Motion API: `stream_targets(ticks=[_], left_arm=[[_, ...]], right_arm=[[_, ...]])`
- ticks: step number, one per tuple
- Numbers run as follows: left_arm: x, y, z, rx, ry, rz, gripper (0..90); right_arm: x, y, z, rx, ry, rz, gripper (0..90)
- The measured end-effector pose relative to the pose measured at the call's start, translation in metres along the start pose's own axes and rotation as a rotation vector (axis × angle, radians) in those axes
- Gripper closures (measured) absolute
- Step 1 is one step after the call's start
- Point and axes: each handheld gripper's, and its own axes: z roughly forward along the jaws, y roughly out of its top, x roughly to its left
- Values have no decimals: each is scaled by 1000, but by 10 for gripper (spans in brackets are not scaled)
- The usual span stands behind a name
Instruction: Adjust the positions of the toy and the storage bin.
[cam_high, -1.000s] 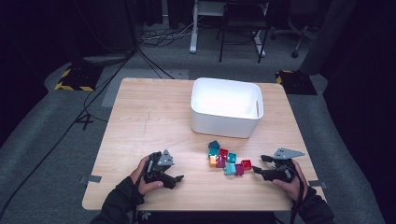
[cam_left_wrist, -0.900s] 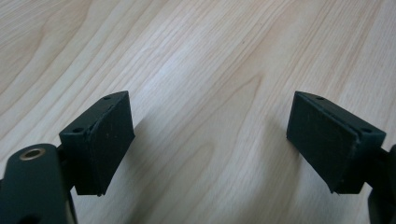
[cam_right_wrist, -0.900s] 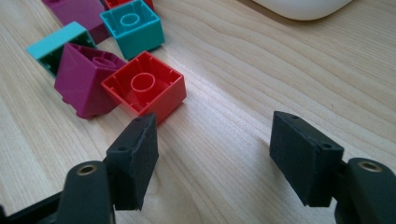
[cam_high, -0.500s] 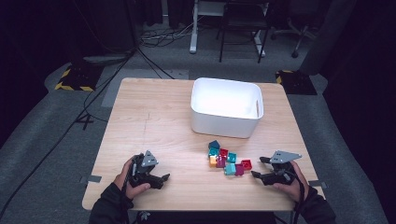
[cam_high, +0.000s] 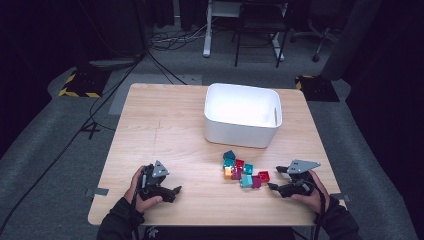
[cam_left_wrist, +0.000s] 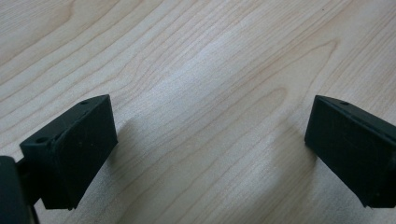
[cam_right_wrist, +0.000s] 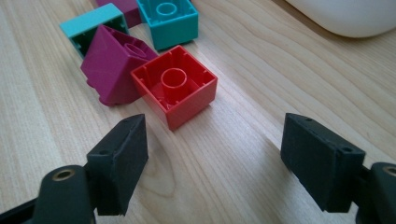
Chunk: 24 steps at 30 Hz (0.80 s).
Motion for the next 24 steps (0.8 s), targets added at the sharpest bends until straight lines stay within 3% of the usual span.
stream_targets(ticks=[5, 11, 15, 16, 18, 24], left_arm=[[-1, -1, -1, -5, 24, -6, 26], [-1, -1, -1, -4, 24, -6, 26], [-1, -1, -1, -4, 24, -6, 26], [-1, -1, -1, -3, 22, -5, 26], [-1, -1, 0, -4, 15, -9, 24], [0, 1, 1, -4, 20, 2, 11]], right_arm=[[3, 7, 8, -2, 51, -51, 234], [2, 14, 16, -4, 76, -53, 251], [4, 16, 18, -4, 86, -54, 318], [5, 17, 18, -16, 107, -77, 409], [8, 17, 18, -18, 113, -74, 464], [10, 16, 17, -28, 99, -75, 487]])
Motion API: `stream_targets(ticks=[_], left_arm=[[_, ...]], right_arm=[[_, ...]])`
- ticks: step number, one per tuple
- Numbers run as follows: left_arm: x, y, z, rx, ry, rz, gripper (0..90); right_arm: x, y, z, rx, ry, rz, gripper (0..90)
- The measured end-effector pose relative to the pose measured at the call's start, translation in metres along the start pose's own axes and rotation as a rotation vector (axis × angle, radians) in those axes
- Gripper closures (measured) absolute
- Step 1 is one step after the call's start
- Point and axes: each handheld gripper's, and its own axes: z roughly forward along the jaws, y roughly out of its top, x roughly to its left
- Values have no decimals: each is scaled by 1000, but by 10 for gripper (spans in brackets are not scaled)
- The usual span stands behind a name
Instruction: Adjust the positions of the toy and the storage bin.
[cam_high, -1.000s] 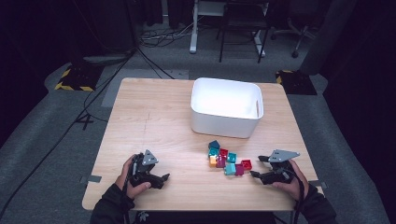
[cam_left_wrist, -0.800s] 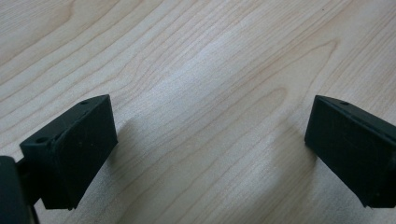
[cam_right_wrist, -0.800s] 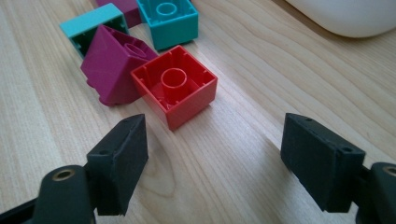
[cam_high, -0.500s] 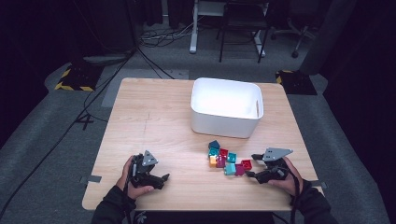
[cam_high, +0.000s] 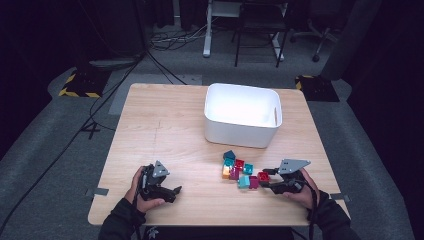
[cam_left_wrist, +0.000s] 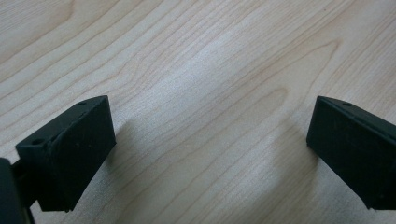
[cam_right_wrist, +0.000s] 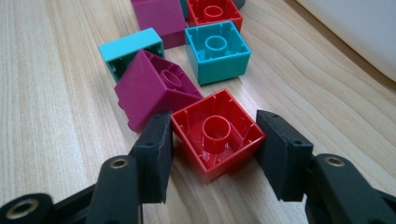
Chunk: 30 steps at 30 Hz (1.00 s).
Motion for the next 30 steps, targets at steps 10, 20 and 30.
stream_targets(ticks=[10, 20, 30], left_arm=[[0, 1, 0, 4, -9, 4, 8], [0, 1, 1, 9, -20, 2, 7], [2, 2, 1, 9, -29, 22, 6]], right_arm=[[-12, -9, -11, 0, -71, 63, 486], [-25, -18, -21, -3, -150, 129, 487], [-26, -17, -20, -3, -194, 156, 487]])
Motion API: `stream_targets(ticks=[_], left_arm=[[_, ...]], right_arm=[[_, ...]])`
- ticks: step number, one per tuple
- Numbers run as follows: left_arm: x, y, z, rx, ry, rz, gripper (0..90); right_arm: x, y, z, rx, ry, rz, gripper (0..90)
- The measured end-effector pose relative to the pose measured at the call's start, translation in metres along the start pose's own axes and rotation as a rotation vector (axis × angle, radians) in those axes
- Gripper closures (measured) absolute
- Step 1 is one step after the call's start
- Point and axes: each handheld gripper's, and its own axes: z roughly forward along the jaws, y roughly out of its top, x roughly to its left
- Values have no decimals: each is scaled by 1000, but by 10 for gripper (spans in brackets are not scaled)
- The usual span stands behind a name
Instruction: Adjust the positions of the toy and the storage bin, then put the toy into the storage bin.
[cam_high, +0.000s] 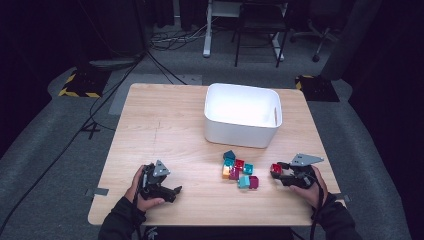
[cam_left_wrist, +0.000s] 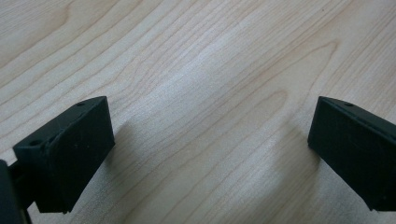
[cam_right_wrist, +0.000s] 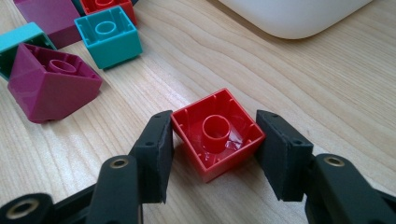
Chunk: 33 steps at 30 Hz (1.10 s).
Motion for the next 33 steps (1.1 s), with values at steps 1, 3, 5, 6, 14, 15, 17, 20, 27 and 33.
stream_targets(ticks=[1, 3, 5, 6, 14, 15, 17, 20, 27, 33], left_arm=[[0, 0, 0, 0, 0, 0, 6], [0, 0, 0, -3, 5, -3, 6], [0, 0, 0, -2, 4, -1, 6], [0, 0, 0, -3, 4, -5, 6], [0, 1, 0, -2, 10, 0, 6], [0, 1, 0, -2, 10, 0, 6], [1, 1, 1, -2, 10, 6, 6], [1, 1, 1, -2, 11, 5, 6], [1, 2, 2, -6, 5, 3, 6], [0, 2, 2, -7, 8, -4, 6]], right_arm=[[0, 0, 0, 0, 0, 2, 487], [0, 0, 0, 0, 0, 1, 487], [0, 0, 0, -1, -3, 1, 488], [0, 0, 0, -1, -3, 1, 488], [1, 0, 0, 0, -4, 4, 489], [1, 0, 0, 0, -5, 4, 490], [1, 0, -1, 1, -3, 5, 494], [1, -1, -2, -6, 6, 6, 591], [3, -2, -3, -8, 6, -11, 591], [4, -2, -4, -7, 4, -27, 592]])
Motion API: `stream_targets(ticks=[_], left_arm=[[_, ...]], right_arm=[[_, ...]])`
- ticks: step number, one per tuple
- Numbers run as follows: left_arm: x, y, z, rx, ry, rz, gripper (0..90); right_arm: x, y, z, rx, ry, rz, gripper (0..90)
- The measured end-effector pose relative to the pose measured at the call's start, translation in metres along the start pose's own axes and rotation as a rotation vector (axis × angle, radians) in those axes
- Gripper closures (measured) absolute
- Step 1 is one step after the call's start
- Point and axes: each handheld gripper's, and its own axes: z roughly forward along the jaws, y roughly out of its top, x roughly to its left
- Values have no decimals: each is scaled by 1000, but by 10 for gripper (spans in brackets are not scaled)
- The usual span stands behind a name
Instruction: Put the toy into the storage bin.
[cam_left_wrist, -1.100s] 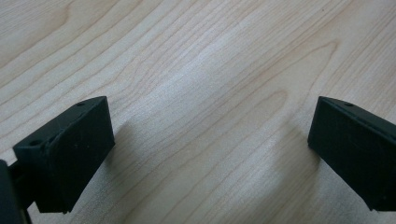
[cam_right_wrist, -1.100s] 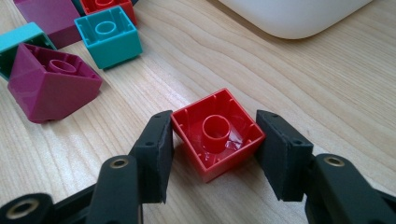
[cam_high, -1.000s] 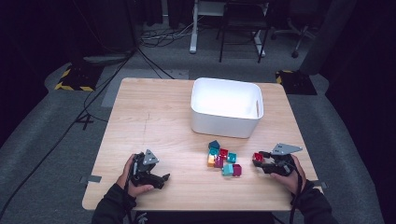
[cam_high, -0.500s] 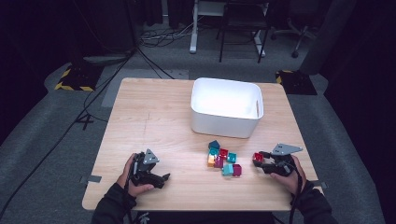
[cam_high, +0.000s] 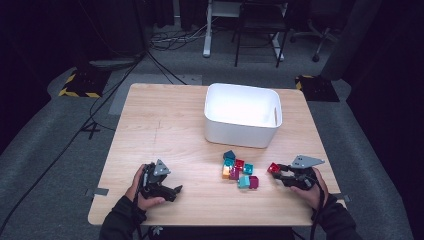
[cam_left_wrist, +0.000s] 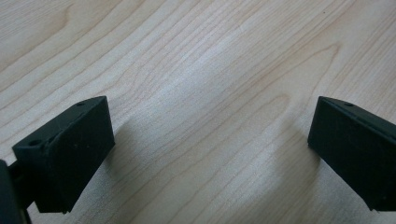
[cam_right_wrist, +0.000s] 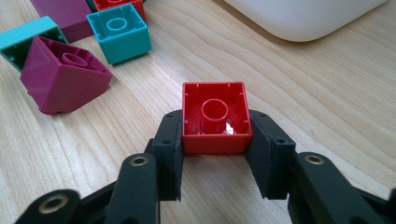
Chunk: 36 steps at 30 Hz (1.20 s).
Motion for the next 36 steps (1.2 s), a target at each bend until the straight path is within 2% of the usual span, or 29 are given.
stream_targets(ticks=[10, 21, 34, 36], left_arm=[[0, 0, 0, 1, 1, 4, 5], [1, 1, 0, 4, 0, 5, 4], [1, 1, 0, 4, -1, 5, 4], [1, 1, 0, 5, 0, 5, 5]], right_arm=[[0, 1, -4, -20, -7, -8, 591], [-6, 8, -24, -81, -13, 32, 592], [-7, 36, -50, -142, -54, 6, 592], [-9, 46, -55, -158, -58, 15, 592]])
